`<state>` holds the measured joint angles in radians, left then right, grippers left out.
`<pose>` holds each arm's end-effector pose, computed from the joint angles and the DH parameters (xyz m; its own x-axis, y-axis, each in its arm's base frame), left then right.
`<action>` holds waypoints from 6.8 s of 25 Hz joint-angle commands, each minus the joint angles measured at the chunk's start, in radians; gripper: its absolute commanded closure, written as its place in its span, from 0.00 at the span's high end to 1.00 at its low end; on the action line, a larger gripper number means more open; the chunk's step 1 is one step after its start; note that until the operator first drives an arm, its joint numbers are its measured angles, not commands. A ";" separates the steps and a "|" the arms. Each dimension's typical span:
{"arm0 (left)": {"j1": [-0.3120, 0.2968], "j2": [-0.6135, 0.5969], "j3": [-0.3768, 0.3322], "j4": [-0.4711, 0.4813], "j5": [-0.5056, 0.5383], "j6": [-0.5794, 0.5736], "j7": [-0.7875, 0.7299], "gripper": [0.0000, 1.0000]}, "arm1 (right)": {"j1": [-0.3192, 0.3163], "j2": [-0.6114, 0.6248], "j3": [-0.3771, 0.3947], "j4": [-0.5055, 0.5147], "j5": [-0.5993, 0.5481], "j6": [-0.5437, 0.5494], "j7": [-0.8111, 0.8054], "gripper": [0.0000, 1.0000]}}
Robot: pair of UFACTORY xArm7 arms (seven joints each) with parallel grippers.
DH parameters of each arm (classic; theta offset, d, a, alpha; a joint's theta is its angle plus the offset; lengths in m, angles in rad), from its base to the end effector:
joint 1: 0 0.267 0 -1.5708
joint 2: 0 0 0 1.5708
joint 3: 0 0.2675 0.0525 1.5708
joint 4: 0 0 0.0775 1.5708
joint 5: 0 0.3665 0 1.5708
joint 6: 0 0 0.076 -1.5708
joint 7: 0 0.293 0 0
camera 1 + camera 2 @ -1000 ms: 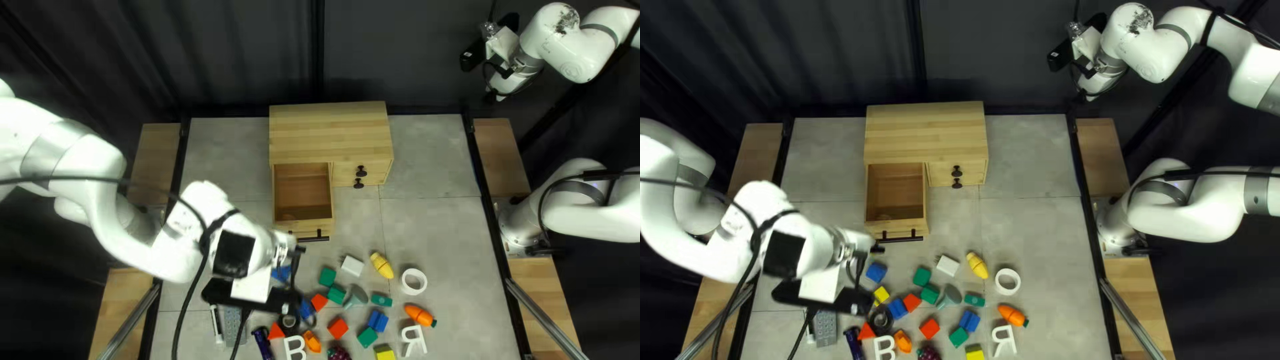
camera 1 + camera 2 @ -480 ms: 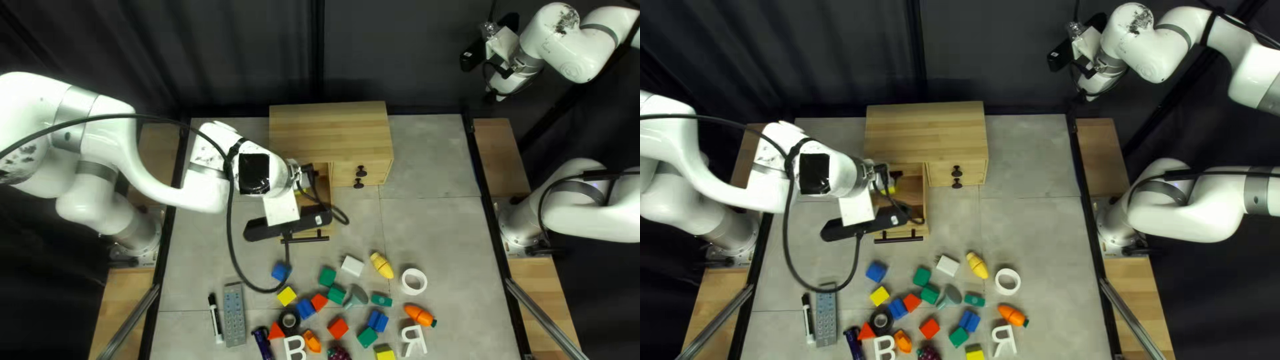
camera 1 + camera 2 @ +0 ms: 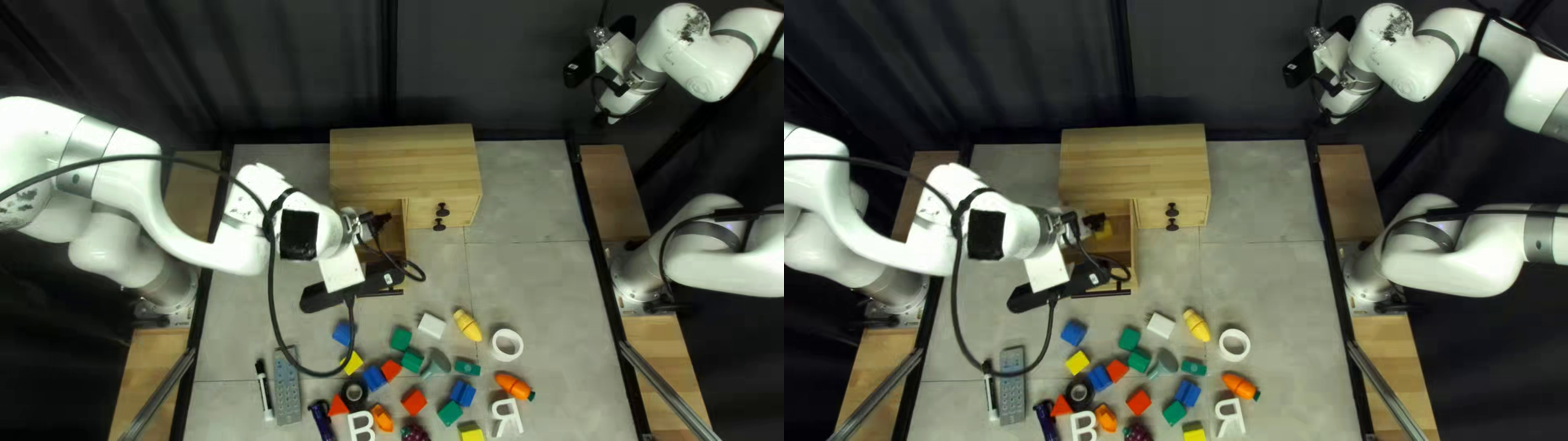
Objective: Open drawers and place objects into drawer and close
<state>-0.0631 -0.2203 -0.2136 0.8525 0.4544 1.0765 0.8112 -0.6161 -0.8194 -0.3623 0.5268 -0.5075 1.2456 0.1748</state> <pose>0.4484 -0.0186 0.1615 0.2910 -0.8903 -0.3503 -0.9452 -0.2108 -0.2495 0.1290 -0.3173 0.1880 0.6205 -0.7770 0.1059 -0.7775 -0.5920 0.2123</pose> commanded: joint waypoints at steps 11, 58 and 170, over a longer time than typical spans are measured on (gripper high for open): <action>-0.119 0.151 -0.129 0.031 -0.196 -0.019 -0.171 1.00 | 0.000 0.000 0.000 0.000 0.000 0.000 0.000 1.00; -0.139 0.482 -0.059 -0.035 0.191 -0.227 -0.059 1.00 | 0.000 0.000 0.000 0.000 0.000 0.000 0.000 1.00; -0.279 0.094 -0.195 -0.069 -0.314 0.005 -0.620 1.00 | 0.000 0.000 0.000 0.000 0.000 0.000 0.000 1.00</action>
<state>-0.3398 -0.1275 -0.4128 0.7994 0.1549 1.1222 0.1597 -0.6161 -0.8195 -0.3623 0.5268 -0.5075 1.2456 0.1748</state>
